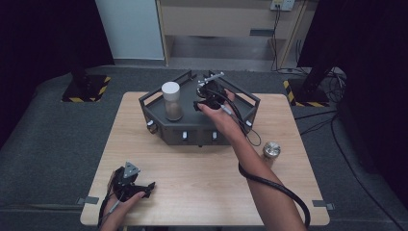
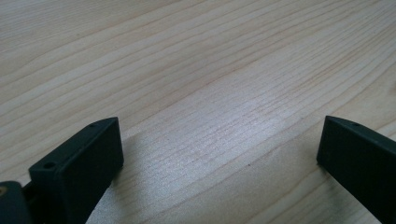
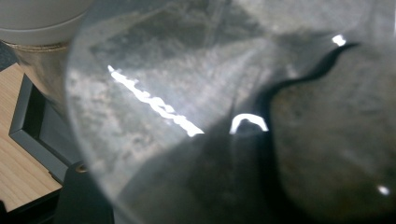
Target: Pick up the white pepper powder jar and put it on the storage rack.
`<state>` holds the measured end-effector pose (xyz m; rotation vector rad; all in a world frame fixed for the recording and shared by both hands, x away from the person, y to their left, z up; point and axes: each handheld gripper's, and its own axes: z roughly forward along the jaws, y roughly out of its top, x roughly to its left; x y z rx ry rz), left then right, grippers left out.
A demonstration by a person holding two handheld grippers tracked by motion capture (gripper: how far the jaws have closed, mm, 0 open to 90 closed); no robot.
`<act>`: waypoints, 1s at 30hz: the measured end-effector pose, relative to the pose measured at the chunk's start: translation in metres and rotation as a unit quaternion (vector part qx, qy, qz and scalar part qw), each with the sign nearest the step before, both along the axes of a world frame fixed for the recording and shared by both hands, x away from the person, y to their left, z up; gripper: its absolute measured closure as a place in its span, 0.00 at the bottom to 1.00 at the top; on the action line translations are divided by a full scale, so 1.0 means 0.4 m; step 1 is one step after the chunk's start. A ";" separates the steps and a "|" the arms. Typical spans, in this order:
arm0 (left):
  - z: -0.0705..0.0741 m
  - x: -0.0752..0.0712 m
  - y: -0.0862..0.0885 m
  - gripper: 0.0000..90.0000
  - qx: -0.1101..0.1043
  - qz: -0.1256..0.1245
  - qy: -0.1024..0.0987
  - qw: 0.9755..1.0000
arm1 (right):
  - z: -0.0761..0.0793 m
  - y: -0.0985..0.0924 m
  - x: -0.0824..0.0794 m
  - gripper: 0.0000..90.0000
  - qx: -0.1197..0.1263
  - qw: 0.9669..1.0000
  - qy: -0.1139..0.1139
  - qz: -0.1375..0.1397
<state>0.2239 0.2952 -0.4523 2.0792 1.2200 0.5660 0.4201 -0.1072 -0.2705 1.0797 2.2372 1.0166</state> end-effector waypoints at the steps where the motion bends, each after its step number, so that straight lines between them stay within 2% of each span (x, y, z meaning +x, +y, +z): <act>1: 0.000 0.000 0.000 0.00 0.000 0.000 0.000 1.000 | -0.002 0.002 0.001 0.34 -0.001 1.000 0.000 0.001; 4: 0.000 0.000 0.000 0.00 0.000 0.000 0.000 1.000 | -0.011 0.007 0.005 0.34 -0.004 1.000 -0.004 0.005; 5: 0.000 0.000 0.000 0.00 0.000 0.000 0.000 1.000 | -0.010 0.010 0.006 0.34 -0.003 1.000 0.001 0.002; 30: 0.000 0.001 0.000 0.00 0.000 0.000 0.000 1.000 | -0.054 0.025 0.025 0.34 0.000 1.000 0.016 0.006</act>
